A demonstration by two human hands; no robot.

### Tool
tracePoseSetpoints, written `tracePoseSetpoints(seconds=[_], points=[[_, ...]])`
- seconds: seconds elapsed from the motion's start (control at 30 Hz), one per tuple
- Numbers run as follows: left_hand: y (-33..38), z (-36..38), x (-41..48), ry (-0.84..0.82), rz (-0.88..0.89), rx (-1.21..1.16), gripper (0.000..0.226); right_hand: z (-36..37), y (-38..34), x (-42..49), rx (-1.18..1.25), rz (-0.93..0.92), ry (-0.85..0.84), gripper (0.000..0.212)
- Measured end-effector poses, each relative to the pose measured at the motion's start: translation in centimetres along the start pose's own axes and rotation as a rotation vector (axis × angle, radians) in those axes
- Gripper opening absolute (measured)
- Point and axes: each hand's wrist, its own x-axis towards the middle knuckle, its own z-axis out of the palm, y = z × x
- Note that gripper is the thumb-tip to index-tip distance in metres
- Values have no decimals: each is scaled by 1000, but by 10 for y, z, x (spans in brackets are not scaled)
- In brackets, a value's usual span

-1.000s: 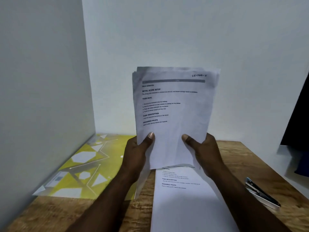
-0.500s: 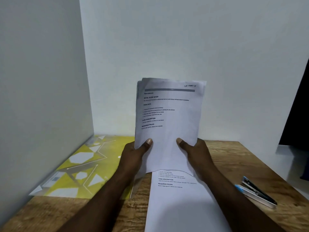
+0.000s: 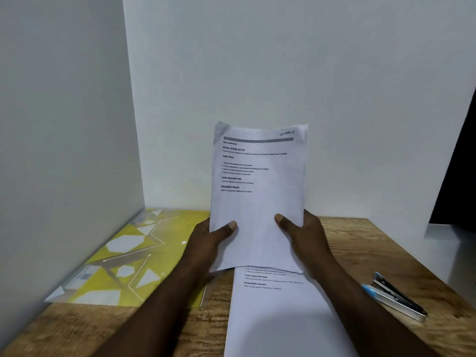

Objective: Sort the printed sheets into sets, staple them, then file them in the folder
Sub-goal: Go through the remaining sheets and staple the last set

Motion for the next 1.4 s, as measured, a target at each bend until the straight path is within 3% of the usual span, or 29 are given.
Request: tracePoseSetpoints(seconds=[0.1, 0.3, 0.57, 0.77, 1.07, 1.4], points=[[6, -4, 0, -1, -13, -53, 19, -4, -2, 2, 85, 15, -17, 21], [24, -17, -6, -187, -187, -223, 37, -13, -9, 0, 126, 83, -143, 22], [6, -20, -1, -91, -110, -171, 36, -14, -12, -11, 102, 109, -290, 32], [-3, -20, 1, -50, -120, -77, 35, -15, 8, -2, 70, 128, -189, 25], [-13, -23, 4, -57, -94, -81, 38, -13, 17, -1, 9, 133, -155, 33], [-12, -23, 6, -46, -130, -15, 34, -14, 17, 6, 207, 209, -45, 21]])
